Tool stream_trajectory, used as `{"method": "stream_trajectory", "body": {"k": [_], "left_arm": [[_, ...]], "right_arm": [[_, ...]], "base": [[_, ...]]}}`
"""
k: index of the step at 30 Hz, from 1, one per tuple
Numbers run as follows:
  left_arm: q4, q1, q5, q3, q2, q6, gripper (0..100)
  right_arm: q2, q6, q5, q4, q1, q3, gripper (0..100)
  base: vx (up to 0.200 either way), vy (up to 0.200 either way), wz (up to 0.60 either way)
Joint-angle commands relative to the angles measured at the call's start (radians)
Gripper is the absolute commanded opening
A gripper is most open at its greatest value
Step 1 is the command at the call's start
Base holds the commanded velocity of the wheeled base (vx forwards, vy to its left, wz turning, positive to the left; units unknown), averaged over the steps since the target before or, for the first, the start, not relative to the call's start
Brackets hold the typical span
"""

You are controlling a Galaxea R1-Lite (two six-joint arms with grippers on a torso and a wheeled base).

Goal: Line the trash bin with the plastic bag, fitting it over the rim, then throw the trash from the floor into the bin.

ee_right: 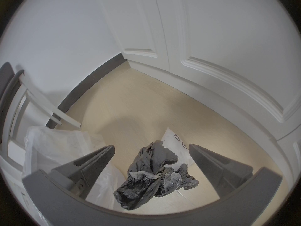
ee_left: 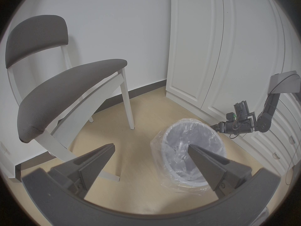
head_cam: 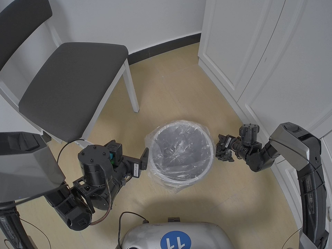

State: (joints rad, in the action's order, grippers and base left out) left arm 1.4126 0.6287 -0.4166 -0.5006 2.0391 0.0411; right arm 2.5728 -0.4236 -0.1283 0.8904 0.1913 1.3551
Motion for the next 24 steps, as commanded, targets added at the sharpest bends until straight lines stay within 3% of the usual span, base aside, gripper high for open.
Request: {"method": "stream_trajectory", "body": {"k": [1, 14, 24], "left_arm": [[0.002, 0.002, -0.001, 0.001, 0.004, -0.001, 100], [0.002, 0.005, -0.001, 0.001, 0.015, -0.001, 100], [0.003, 0.008, -0.001, 0.001, 0.026, -0.001, 100]], "right_arm": [[0.026, -0.058, 0.021, -0.045, -0.003, 0.041, 100], [0.083, -0.231, 0.075, -0.087, -0.013, 0.131, 100], [0.118, -0.241, 0.085, -0.084, -0.012, 0.13, 100]], "base": [[0.0, 0.0, 0.0], [0.0, 0.0, 0.0], [0.0, 0.0, 0.0]]}}
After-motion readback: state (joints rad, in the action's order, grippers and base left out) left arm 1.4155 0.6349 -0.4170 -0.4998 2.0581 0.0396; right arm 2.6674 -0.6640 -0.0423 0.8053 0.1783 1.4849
